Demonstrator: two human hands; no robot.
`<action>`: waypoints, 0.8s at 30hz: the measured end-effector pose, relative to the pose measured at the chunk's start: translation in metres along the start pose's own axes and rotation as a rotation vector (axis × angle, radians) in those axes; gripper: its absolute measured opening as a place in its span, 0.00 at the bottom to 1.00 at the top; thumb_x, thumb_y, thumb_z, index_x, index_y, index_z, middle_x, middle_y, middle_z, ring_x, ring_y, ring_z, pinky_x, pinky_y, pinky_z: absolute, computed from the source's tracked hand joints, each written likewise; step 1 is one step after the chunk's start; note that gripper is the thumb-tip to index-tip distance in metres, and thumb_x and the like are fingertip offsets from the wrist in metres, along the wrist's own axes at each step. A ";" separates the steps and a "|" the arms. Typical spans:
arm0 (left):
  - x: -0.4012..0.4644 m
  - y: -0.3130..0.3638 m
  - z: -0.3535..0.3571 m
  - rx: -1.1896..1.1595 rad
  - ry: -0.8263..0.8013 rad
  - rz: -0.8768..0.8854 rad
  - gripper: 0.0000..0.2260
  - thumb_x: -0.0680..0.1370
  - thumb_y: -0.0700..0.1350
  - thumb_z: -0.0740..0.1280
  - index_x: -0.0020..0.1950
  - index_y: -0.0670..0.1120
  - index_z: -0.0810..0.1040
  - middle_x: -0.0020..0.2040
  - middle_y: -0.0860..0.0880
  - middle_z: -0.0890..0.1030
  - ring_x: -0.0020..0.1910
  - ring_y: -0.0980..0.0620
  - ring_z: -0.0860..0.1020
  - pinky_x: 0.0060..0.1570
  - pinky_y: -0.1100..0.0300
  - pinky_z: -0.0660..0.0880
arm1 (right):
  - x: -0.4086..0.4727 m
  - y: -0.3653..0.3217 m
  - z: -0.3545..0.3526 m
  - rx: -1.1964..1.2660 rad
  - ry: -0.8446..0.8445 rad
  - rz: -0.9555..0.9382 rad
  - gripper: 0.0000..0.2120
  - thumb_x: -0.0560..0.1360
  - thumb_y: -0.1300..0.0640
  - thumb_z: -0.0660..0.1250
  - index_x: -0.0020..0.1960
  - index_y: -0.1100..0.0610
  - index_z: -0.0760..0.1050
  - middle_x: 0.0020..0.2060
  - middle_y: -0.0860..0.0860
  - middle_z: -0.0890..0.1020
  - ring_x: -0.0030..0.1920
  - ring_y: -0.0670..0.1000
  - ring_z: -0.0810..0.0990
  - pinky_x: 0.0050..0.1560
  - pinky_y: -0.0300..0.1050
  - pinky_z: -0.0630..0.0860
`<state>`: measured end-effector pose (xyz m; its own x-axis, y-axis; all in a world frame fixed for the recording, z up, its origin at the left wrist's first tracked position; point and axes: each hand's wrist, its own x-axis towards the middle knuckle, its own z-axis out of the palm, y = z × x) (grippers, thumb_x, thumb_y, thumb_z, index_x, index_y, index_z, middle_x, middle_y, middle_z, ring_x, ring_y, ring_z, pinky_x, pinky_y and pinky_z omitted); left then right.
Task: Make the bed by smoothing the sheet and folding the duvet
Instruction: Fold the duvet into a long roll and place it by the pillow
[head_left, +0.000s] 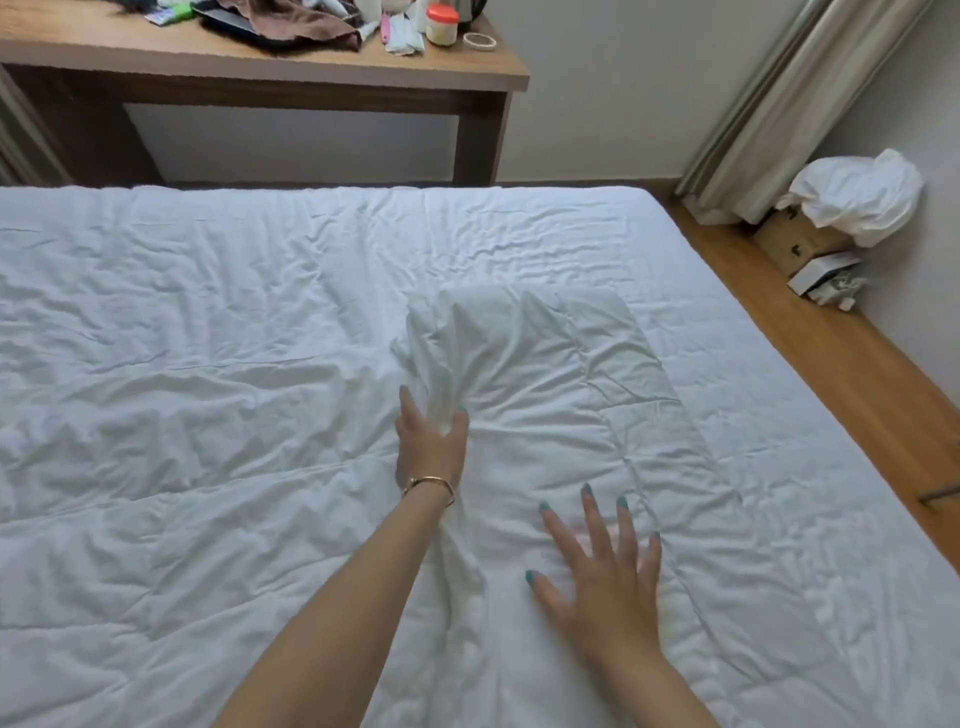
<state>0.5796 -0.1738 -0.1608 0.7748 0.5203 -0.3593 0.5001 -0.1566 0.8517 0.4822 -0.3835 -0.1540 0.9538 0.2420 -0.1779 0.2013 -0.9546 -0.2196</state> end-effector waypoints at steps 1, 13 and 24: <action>-0.018 -0.007 0.006 0.098 -0.030 -0.044 0.39 0.74 0.59 0.67 0.77 0.59 0.45 0.68 0.46 0.66 0.61 0.43 0.73 0.50 0.53 0.68 | -0.004 0.009 0.004 -0.114 -0.034 0.053 0.34 0.67 0.29 0.57 0.73 0.34 0.60 0.75 0.49 0.63 0.73 0.60 0.62 0.69 0.65 0.49; -0.072 -0.019 0.033 0.642 0.157 0.447 0.31 0.72 0.43 0.67 0.73 0.58 0.63 0.71 0.42 0.63 0.65 0.37 0.67 0.65 0.40 0.62 | 0.001 0.057 -0.035 -0.100 -0.127 0.062 0.34 0.68 0.31 0.57 0.72 0.41 0.66 0.74 0.48 0.65 0.72 0.56 0.68 0.69 0.58 0.61; -0.113 -0.054 0.068 1.105 -0.350 0.380 0.26 0.75 0.69 0.37 0.71 0.69 0.32 0.74 0.58 0.28 0.75 0.47 0.31 0.67 0.30 0.39 | -0.019 0.094 0.002 -0.191 -0.121 0.047 0.31 0.72 0.33 0.55 0.72 0.43 0.67 0.73 0.52 0.68 0.73 0.61 0.64 0.68 0.70 0.54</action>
<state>0.4916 -0.2813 -0.1929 0.9204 0.0586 -0.3865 0.1470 -0.9680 0.2033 0.4828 -0.4775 -0.1736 0.9317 0.2048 -0.3001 0.2068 -0.9781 -0.0253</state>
